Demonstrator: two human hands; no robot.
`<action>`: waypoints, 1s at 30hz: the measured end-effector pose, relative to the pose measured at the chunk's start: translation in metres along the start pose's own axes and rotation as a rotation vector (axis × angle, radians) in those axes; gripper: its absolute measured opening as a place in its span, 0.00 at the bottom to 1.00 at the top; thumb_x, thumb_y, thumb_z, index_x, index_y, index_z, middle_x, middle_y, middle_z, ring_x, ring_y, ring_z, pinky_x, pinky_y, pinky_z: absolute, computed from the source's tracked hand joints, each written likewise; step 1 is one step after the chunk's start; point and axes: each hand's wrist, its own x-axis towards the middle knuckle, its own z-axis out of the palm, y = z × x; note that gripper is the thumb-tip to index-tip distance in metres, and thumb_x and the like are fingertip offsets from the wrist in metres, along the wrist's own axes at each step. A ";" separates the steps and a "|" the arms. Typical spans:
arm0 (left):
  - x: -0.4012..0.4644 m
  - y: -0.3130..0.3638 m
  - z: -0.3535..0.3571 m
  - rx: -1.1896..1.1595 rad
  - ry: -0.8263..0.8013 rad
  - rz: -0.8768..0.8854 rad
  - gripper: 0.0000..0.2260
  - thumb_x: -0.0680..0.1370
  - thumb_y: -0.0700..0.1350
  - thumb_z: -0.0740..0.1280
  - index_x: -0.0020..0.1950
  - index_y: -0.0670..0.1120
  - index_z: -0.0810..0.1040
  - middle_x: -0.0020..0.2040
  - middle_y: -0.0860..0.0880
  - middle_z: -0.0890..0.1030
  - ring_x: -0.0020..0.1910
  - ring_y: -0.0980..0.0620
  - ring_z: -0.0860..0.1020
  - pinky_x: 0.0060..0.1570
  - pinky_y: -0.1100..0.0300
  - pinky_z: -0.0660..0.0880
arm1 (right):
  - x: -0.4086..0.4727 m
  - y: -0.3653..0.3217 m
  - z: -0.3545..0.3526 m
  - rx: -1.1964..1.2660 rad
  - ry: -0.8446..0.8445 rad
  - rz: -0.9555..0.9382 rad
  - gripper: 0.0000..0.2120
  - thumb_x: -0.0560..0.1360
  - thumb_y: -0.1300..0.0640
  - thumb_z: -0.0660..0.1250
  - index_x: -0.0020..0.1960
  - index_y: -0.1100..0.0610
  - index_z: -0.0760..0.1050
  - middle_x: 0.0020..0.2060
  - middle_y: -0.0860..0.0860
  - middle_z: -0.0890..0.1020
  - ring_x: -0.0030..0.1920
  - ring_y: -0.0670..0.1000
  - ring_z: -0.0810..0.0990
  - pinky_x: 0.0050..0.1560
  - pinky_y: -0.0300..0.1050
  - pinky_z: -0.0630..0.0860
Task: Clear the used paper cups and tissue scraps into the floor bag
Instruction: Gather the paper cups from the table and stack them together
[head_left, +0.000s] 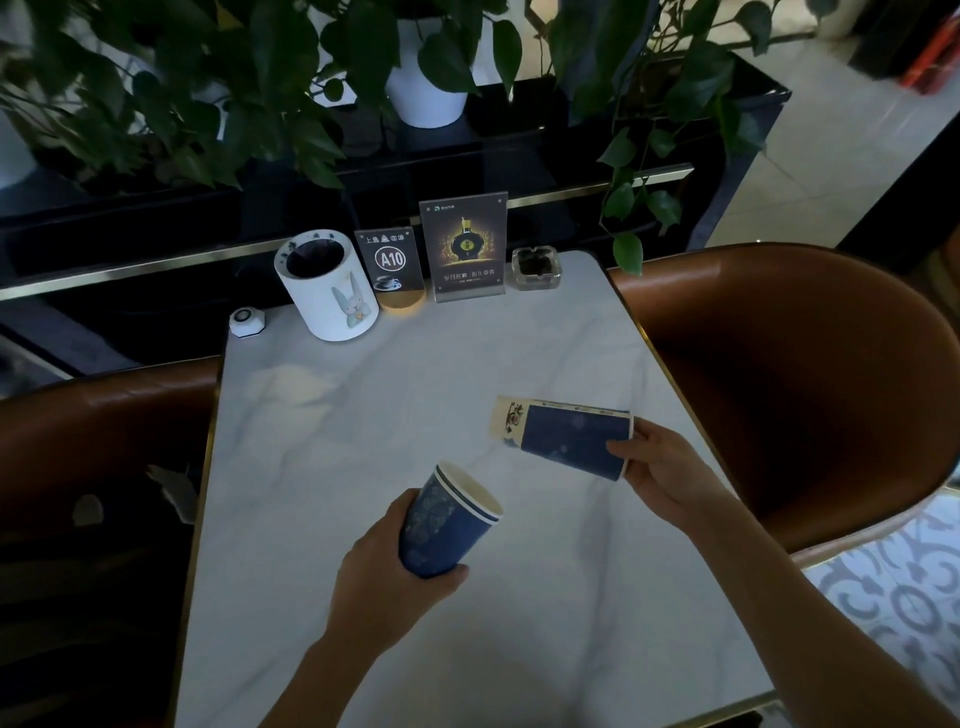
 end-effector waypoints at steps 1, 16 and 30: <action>0.000 0.000 0.000 0.002 0.003 -0.001 0.31 0.58 0.64 0.77 0.55 0.74 0.65 0.49 0.76 0.76 0.43 0.70 0.78 0.30 0.74 0.73 | 0.000 0.002 0.000 0.006 0.003 -0.007 0.14 0.76 0.70 0.61 0.60 0.62 0.76 0.55 0.59 0.83 0.55 0.57 0.82 0.47 0.43 0.82; -0.003 -0.006 0.003 0.051 -0.020 -0.051 0.36 0.58 0.67 0.75 0.63 0.65 0.67 0.46 0.68 0.80 0.42 0.63 0.80 0.38 0.68 0.77 | -0.019 -0.005 0.036 -0.421 0.279 -0.034 0.14 0.80 0.46 0.58 0.48 0.52 0.78 0.45 0.54 0.84 0.47 0.55 0.82 0.43 0.48 0.79; -0.005 -0.008 0.005 0.169 -0.081 -0.045 0.40 0.58 0.69 0.73 0.68 0.61 0.67 0.51 0.63 0.81 0.43 0.61 0.79 0.39 0.71 0.71 | -0.035 -0.014 0.053 -0.511 -0.255 -0.016 0.18 0.73 0.70 0.65 0.62 0.60 0.75 0.53 0.57 0.83 0.54 0.57 0.82 0.53 0.49 0.81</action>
